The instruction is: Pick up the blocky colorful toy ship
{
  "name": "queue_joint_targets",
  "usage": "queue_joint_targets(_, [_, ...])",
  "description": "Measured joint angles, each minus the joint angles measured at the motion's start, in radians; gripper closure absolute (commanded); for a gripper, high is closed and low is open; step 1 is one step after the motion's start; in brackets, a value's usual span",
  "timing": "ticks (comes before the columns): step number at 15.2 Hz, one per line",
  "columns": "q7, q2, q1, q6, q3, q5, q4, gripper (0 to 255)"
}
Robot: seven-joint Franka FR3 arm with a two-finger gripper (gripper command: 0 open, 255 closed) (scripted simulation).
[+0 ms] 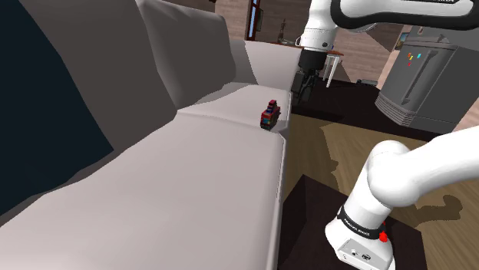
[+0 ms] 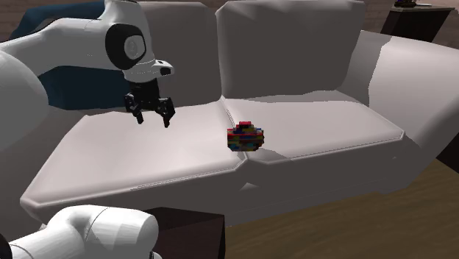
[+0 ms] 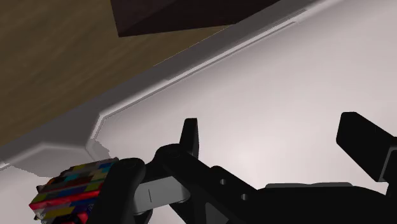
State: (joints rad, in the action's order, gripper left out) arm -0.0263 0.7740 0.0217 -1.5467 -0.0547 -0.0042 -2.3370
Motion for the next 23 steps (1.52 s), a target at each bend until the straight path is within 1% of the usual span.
queue_joint_targets(2, [0.011, -0.014, -0.002, -0.005, -0.008, -0.007, 0.007, 0])
queue_joint_targets(5, [0.069, -0.078, -0.012, -0.029, -0.051, -0.043, 0.033, 0])
queue_joint_targets(13, [0.238, -0.333, -0.031, -0.114, -0.166, -0.117, 0.173, 0])
queue_joint_targets(19, [0.373, -0.558, -0.046, -0.145, -0.244, -0.131, 0.347, 0])
queue_joint_targets(21, [0.419, -0.629, -0.054, -0.151, -0.266, -0.129, 0.406, 0])
queue_joint_targets(23, [0.467, -0.716, -0.064, -0.150, -0.287, -0.118, 0.488, 0])
